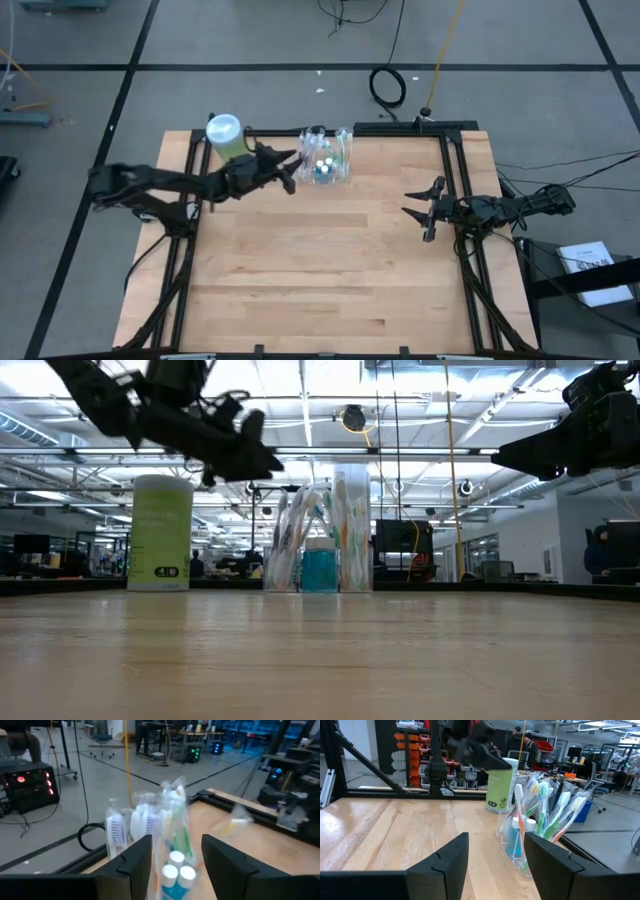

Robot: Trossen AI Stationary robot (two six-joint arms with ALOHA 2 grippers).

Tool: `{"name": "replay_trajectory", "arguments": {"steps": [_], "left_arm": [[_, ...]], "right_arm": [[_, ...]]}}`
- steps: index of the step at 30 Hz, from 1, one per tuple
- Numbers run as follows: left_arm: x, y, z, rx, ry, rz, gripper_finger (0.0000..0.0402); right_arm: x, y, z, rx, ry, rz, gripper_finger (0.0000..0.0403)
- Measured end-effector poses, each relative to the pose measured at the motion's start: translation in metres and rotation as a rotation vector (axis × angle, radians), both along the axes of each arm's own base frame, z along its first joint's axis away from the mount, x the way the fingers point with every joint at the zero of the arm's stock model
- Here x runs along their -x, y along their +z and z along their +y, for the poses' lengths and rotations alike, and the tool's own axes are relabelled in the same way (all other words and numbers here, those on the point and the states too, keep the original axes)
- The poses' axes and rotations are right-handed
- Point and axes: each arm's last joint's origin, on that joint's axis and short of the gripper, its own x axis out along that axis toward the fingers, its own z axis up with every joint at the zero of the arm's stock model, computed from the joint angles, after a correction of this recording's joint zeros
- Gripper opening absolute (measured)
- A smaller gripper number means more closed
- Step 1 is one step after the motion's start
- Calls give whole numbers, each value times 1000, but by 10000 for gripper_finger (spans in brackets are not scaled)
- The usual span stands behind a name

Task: Pick & Place toothbrushing station
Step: Return to Home Position

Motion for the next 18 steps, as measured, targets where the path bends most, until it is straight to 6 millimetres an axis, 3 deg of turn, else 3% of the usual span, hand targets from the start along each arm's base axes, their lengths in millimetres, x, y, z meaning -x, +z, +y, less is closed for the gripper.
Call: {"name": "replay_trajectory", "arguments": {"steps": [11, 18], "left_arm": [[67, 65, -47, 91, -132, -123, 166], [117, 69, -65, 24, -224, 45, 166]], "right_arm": [[0, 0, 0, 0, 0, 0, 183], [0, 0, 0, 0, 0, 0, 183]]}}
